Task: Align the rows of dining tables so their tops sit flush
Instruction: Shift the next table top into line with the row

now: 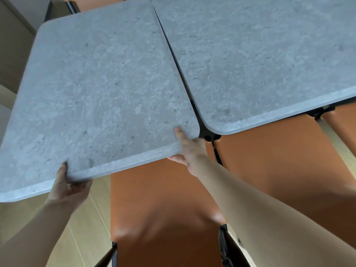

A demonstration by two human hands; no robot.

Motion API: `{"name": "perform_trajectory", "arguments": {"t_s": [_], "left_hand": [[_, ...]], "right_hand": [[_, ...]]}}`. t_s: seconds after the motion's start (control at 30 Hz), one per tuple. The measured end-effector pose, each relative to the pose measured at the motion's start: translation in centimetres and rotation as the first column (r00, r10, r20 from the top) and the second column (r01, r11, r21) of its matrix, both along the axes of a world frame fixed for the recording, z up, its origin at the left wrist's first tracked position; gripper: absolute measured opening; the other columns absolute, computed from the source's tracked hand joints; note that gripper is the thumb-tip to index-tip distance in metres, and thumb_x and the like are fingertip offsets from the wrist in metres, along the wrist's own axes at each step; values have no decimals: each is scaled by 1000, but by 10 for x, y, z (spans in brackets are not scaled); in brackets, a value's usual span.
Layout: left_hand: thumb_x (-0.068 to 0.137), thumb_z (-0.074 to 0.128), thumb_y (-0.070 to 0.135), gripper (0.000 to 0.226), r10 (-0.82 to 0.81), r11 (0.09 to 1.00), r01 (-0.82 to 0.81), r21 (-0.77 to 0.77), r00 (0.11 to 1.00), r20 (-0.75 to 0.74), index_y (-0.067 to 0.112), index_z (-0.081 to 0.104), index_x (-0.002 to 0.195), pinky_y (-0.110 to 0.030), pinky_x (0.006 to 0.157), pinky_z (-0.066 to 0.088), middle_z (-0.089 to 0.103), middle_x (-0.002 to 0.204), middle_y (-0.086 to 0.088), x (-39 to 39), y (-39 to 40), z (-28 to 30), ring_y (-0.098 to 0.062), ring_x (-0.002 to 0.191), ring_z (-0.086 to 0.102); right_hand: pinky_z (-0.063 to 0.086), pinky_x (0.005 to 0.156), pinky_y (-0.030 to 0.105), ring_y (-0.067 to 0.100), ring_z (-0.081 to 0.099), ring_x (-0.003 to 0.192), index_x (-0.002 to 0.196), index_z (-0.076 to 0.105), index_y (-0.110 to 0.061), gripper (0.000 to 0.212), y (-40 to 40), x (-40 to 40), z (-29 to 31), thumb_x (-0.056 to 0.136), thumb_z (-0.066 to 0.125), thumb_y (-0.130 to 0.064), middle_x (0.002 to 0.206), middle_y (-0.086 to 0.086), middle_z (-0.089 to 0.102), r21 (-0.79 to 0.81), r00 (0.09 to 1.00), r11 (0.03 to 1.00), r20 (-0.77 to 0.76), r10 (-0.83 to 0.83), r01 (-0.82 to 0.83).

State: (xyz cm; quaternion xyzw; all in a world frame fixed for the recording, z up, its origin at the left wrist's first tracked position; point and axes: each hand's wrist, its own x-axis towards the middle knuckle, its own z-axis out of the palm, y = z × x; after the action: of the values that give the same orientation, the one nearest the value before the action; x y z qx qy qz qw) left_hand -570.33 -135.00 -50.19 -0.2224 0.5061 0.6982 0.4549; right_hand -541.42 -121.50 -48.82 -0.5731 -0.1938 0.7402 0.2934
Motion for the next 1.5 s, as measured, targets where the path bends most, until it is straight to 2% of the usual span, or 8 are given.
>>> {"name": "perform_trajectory", "arguments": {"t_s": [0.1, 0.37, 0.63, 0.8, 0.9, 1.1, 1.27, 1.5], "left_hand": [[49, 88, 33, 71, 3, 1000, -3, -9, 1000, 3, 23, 71, 117, -30, 80, 58, 78, 106, 4, 9, 1, 1, -14, 92, 76], [60, 84, 38, 59, 14, 1000, -14, -13, 1000, 2, 21, 70, 115, -30, 82, 59, 78, 106, 5, 14, 4, 0, -13, 94, 76], [21, 94, 21, 87, 31, 996, -33, 79, 999, 33, 18, 74, 106, -32, 90, 56, 77, 109, 1, 7, 1, -7, -18, 97, 76], [59, 88, 34, 62, 43, 999, -43, 16, 999, 21, 19, 71, 117, -29, 91, 57, 77, 109, 3, 12, 0, -4, -15, 99, 75], [66, 83, 35, 59, 40, 999, -40, 18, 999, 13, 20, 70, 121, -29, 93, 57, 77, 109, 3, 16, 0, -1, -15, 101, 74], [88, 73, 36, 30, -5, 999, 5, -53, 1000, -7, 14, 68, 107, -29, 93, 55, 76, 107, -2, 28, -1, 14, -18, 108, 71], [97, 62, 35, 41, -117, 982, 121, -143, 992, 38, 10, 51, 128, -38, 99, 47, 63, 111, -3, 45, -16, 34, -22, 95, 65], [96, 63, 26, 36, -191, 976, 203, -77, 972, 140, 11, 57, 128, -43, 84, 54, 68, 116, -5, 62, -35, 95, -27, 95, 68]], "right_hand": [[65, 67, 39, 22, 70, 94, 97, 58, -16, 35, 4, 5, 0, 85, 79, -41, 103, 1, 67, -3, 1000, 1000, 1, 0, 0], [65, 66, 39, 26, 70, 95, 97, 55, -16, 39, 9, 10, -1, 83, 81, -42, 107, 3, 65, -15, 1000, 1000, 0, 3, -3], [65, 71, 41, 27, 71, 96, 104, 59, -16, 42, 11, 10, 0, 82, 81, -44, 115, 4, 67, -38, 999, 999, 39, 38, -37], [64, 74, 47, 28, 71, 101, 111, 62, -14, 44, 13, 13, 0, 82, 82, -41, 114, 6, 70, -43, 998, 998, 31, 48, -47], [65, 73, 45, 27, 72, 100, 109, 64, -14, 42, 11, 11, 3, 82, 81, -41, 112, 5, 71, -45, 998, 998, 47, 45, -43], [65, 66, 42, 23, 74, 92, 118, 62, -17, 54, 2, 0, 17, 76, 87, -39, 108, 3, 72, -90, 993, 993, 94, -66, 74], [65, 76, 42, 24, 71, 98, 112, 60, -22, 48, -9, -11, 35, 77, 88, -37, 112, 2, 69, -151, 979, 977, 159, -128, 152], [60, 88, 45, 31, 69, 101, 120, 53, -9, 39, -38, -25, 90, 91, 75, -20, 120, 19, 62, -314, 978, 948, 176, 114, -54]]}}
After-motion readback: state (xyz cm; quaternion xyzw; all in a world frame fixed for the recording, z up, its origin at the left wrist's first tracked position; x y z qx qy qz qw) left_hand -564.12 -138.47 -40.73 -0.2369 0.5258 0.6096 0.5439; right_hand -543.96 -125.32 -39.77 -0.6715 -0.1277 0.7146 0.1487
